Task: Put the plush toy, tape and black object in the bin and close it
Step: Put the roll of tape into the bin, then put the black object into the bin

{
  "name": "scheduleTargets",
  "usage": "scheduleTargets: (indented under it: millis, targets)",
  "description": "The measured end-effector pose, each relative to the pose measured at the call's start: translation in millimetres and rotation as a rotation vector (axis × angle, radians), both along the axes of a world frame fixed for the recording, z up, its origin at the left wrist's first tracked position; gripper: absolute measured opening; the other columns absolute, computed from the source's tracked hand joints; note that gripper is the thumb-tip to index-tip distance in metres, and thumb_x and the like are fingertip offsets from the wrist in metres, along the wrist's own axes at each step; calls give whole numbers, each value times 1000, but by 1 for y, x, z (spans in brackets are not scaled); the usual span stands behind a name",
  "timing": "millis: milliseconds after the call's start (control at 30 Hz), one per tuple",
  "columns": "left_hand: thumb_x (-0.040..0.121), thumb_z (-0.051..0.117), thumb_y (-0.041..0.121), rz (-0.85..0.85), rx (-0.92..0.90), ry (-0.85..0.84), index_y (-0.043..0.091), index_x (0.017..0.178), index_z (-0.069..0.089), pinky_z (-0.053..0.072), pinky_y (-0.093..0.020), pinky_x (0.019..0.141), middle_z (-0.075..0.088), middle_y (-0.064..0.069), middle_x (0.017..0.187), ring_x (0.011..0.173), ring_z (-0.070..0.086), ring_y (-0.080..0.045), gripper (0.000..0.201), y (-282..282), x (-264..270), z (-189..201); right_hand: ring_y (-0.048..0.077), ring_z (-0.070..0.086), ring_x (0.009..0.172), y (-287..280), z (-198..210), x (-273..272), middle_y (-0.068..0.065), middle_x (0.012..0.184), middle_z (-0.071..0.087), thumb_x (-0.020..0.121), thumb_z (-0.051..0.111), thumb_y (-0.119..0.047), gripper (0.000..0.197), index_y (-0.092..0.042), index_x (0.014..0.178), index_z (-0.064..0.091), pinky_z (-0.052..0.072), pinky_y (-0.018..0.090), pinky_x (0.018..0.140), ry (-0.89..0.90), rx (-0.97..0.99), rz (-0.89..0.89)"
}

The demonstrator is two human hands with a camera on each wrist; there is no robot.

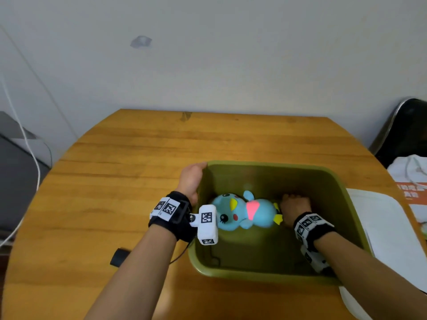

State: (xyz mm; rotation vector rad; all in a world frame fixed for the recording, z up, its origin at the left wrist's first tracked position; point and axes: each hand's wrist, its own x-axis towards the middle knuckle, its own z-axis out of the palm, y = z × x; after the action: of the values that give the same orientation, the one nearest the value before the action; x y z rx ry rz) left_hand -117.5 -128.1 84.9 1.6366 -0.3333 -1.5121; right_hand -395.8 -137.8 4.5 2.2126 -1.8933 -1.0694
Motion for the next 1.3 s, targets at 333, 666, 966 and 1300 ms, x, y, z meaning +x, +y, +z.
scheduleTargets:
  millis: [333,666,966,1300]
  targets:
    - [102,45,15,293,254,-277,1,140,50,40,-39,100,51,-19,148,136,48,-34,41,85,129,-45,23,62,76,-6,86,16,-3,73,55,84,66,-51,34,-20,77,54,45,29,63,-189,-32,-66]
    - [78,70,29,443,735,-534,16,127,55,46,-54,98,37,-18,146,119,51,-45,53,181,148,-134,20,52,58,-5,163,129,2,63,52,97,50,-41,39,-13,71,57,35,28,50,-515,-265,61]
    - [84,76,12,504,385,-388,14,124,65,56,-43,89,68,-17,123,107,65,-38,41,181,137,-121,20,60,68,40,170,255,-3,67,61,91,60,-45,33,-14,79,65,46,33,57,-1103,-234,238]
    - [85,69,-8,389,-257,29,7,117,65,53,-37,74,64,-13,99,80,64,-24,35,136,156,2,14,56,116,73,117,288,1,137,55,89,65,-57,78,-23,151,34,48,31,90,-1171,362,325]
